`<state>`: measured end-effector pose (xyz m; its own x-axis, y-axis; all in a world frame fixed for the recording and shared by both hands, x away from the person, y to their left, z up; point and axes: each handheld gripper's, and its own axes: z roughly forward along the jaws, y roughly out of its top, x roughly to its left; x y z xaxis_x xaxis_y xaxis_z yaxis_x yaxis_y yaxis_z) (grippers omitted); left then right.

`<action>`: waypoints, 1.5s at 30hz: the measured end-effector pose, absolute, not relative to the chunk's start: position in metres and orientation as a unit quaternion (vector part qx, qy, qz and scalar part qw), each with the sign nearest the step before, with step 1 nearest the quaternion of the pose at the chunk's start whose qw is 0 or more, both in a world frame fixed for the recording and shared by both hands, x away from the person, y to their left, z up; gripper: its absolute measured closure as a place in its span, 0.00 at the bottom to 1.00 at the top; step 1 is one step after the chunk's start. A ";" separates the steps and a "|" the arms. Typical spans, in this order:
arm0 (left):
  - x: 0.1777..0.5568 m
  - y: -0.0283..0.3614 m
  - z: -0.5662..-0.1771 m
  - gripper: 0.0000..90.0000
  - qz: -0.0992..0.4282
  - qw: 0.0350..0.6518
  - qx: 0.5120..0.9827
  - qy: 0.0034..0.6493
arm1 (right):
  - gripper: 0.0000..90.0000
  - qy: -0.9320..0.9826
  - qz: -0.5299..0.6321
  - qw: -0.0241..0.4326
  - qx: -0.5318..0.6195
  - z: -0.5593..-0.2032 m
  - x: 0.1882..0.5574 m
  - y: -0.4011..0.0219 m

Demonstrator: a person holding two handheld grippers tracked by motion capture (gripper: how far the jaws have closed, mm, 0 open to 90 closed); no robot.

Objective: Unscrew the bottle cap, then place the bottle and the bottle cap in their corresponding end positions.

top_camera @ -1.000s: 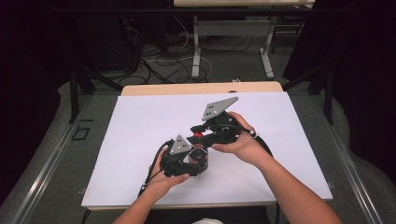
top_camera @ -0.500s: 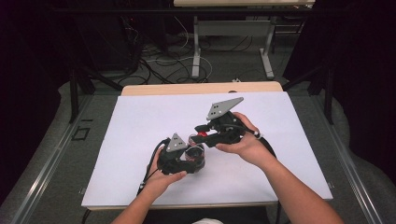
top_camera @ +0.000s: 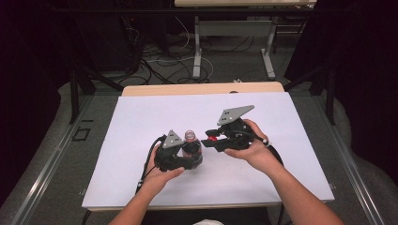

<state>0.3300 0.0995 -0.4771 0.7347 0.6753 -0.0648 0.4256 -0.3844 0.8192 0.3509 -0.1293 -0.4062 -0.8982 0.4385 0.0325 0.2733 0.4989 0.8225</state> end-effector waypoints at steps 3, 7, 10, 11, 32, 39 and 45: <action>0.335 0.101 -0.474 0.34 0.141 0.440 0.819 0.340 | 0.69 0.858 0.456 0.093 0.217 -0.412 0.349 -0.135; 0.341 0.103 -0.470 0.33 0.143 0.440 0.816 0.347 | 0.69 0.857 0.455 0.090 0.225 -0.421 0.348 -0.140; 0.347 0.102 -0.466 0.33 0.149 0.446 0.810 0.350 | 0.69 0.852 0.458 0.091 0.237 -0.426 0.347 -0.143; 0.348 0.102 -0.464 0.33 0.148 0.447 0.809 0.351 | 0.69 0.853 0.455 0.092 0.239 -0.428 0.347 -0.144; 0.402 0.067 -0.447 0.33 0.159 0.449 0.802 0.360 | 0.69 0.838 0.455 0.100 0.282 -0.460 0.347 -0.158; 0.421 0.055 -0.457 0.33 0.163 0.447 0.797 0.373 | 0.69 0.834 0.456 0.100 0.294 -0.468 0.348 -0.164; 0.438 0.050 -0.468 0.33 0.173 0.445 0.788 0.388 | 0.69 0.832 0.457 0.097 0.299 -0.471 0.345 -0.166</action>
<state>0.4376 0.0499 -0.4678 0.6387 0.7660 -0.0728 0.4581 -0.3025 0.8358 0.3449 -0.1660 -0.4707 -0.8020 0.5866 0.1129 0.4102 0.4035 0.8179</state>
